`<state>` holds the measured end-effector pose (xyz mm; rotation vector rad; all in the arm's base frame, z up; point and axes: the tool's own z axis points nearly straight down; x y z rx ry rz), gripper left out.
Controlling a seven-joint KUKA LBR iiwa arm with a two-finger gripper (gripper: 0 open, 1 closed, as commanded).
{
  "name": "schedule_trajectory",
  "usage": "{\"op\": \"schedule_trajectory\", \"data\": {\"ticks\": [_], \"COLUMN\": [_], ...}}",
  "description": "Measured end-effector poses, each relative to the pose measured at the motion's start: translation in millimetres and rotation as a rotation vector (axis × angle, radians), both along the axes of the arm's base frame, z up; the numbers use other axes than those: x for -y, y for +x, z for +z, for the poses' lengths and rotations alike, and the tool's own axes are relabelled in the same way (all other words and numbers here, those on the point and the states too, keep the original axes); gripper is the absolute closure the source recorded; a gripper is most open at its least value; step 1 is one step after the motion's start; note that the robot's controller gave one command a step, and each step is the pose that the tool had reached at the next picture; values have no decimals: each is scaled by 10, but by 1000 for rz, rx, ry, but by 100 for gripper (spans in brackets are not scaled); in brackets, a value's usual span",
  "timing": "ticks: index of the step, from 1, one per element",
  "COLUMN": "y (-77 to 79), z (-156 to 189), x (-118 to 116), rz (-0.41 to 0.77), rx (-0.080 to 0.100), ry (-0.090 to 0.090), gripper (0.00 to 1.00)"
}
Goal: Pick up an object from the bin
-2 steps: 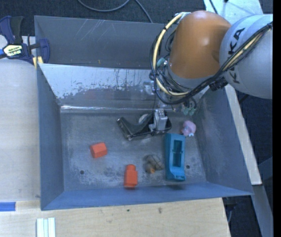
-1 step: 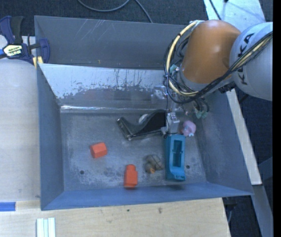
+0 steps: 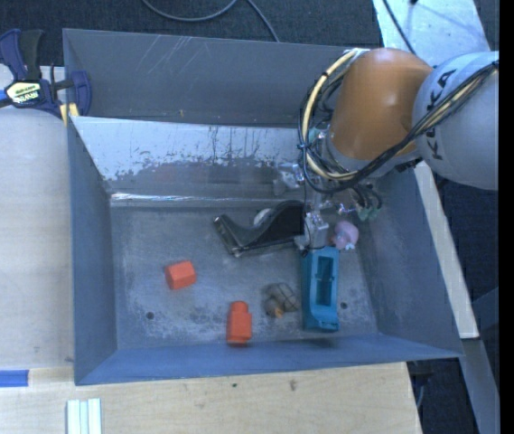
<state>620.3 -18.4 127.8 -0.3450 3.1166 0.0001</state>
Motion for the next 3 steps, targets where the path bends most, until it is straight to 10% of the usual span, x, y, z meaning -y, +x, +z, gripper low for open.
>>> {"op": "schedule_trajectory", "data": {"ticks": [1,2,3], "y": [65,84,85], "z": [-490,-508,-507], "x": [-131,-242,-242], "rz": [88,29,29], "rx": [0,12,12], "ry": [-4,-4,-4], "gripper": [0,100,100]}}
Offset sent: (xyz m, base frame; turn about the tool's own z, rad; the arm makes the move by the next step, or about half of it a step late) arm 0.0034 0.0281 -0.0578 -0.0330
